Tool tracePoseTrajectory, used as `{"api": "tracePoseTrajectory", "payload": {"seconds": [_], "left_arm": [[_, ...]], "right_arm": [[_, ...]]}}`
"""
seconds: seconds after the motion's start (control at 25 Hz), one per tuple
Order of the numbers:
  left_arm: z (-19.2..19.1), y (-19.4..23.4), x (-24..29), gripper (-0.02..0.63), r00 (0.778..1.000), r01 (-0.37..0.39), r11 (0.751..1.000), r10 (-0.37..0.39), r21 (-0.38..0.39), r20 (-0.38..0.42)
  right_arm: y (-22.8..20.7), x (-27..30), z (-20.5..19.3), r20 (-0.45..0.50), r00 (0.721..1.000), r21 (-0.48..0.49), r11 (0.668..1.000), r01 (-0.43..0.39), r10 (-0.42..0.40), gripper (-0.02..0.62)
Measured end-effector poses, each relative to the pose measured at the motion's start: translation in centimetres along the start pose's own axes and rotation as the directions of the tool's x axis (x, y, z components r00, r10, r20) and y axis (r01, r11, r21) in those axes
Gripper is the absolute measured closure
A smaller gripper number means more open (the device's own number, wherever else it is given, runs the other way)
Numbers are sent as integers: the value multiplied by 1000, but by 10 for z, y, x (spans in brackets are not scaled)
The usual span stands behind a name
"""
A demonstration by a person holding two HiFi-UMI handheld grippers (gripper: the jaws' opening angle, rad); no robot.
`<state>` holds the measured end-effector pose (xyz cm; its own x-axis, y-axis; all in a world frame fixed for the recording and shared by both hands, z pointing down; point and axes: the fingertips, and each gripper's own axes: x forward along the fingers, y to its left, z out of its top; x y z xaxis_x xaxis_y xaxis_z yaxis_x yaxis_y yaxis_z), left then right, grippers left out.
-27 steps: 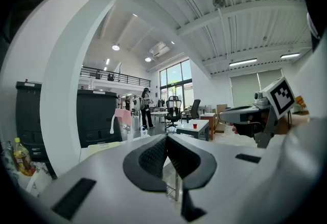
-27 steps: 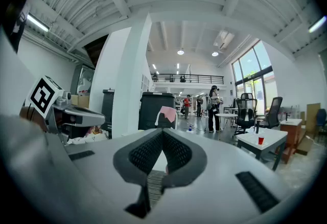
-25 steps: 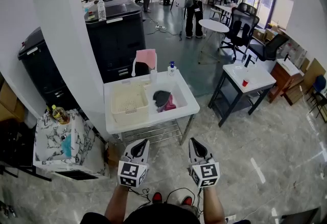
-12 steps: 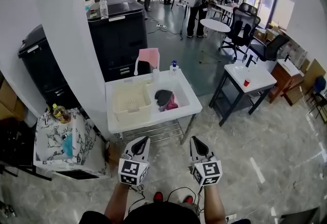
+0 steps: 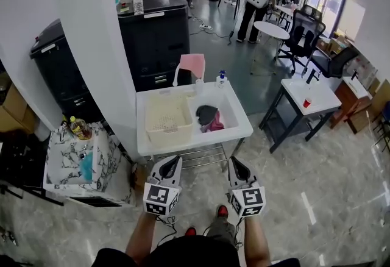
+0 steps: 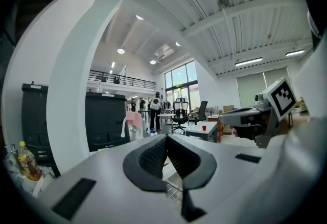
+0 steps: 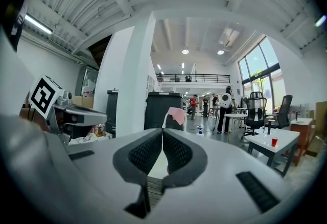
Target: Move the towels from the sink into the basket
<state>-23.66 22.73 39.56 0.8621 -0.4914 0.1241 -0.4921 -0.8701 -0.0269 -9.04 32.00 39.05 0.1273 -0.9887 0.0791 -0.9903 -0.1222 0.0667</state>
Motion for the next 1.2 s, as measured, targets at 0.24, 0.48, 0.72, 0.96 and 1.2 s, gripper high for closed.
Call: {"api": "tracePoseTrajectory", "payload": {"seconds": [0.24, 0.48, 0.72, 0.96, 1.2], "left_arm": [[-2, 32, 35, 603, 998, -68, 998, 68, -5, -11], [2, 70, 97, 603, 988, -154, 988, 153, -15, -22], [7, 95, 154, 603, 976, -214, 976, 213, -30, -47], [5, 118, 198, 603, 963, -264, 964, 261, -32, -69], [3, 139, 221, 603, 942, -330, 943, 326, -42, -74]], "right_arm": [[-14, 56, -1, 13, 998, -4, 998, -61, 61, 566], [-48, 137, 0, 17, 990, -13, 991, -137, 137, 566], [-77, 209, 1, 9, 977, -19, 977, -214, 214, 566], [-99, 267, 3, 13, 963, -39, 962, -270, 271, 566], [-112, 312, -1, 8, 947, -35, 947, -320, 321, 566]]}}
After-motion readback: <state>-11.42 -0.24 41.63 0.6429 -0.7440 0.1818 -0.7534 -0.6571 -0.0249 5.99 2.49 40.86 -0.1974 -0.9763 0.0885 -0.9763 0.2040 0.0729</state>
